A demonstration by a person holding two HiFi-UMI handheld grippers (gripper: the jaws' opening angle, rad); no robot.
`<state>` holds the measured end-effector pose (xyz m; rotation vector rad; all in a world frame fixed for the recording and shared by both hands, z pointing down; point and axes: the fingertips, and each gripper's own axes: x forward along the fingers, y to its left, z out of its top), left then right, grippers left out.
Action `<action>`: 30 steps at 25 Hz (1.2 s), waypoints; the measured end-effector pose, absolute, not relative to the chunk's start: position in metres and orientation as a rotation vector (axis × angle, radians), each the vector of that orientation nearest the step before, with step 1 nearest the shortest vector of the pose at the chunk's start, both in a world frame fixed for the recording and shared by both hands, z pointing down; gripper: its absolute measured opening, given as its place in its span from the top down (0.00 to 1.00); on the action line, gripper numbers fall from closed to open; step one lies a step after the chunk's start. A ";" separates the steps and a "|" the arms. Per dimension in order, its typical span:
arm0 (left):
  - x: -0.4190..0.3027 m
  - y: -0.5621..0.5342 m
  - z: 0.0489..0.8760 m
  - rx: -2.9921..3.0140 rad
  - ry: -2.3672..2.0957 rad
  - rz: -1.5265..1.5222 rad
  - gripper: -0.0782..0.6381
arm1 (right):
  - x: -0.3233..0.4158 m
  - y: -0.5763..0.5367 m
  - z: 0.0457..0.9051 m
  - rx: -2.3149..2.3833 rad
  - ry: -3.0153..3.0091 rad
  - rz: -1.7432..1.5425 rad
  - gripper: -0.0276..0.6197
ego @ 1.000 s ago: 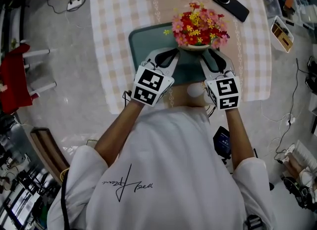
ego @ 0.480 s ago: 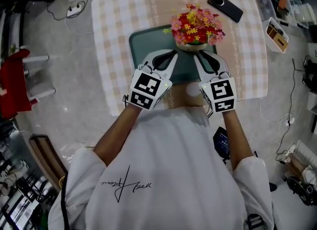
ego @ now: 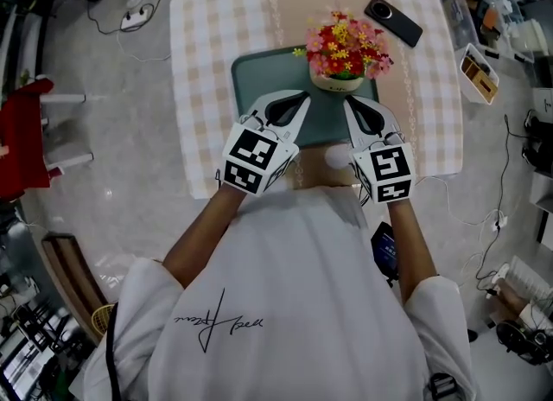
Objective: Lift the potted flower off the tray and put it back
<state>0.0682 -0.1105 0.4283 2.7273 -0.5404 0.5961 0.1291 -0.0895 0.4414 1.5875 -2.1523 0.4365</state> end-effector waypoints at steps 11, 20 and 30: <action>0.057 -0.081 0.405 2.793 -0.435 0.594 0.89 | 0.103 -0.080 0.415 1.557 -2.209 0.366 0.95; 0.040 -0.066 0.391 2.819 -0.419 0.566 0.89 | 0.077 -0.069 0.397 1.490 -2.291 0.376 0.95; 0.023 -0.068 0.392 2.798 -0.480 0.556 0.89 | 0.059 -0.063 0.397 1.448 -2.321 0.394 0.95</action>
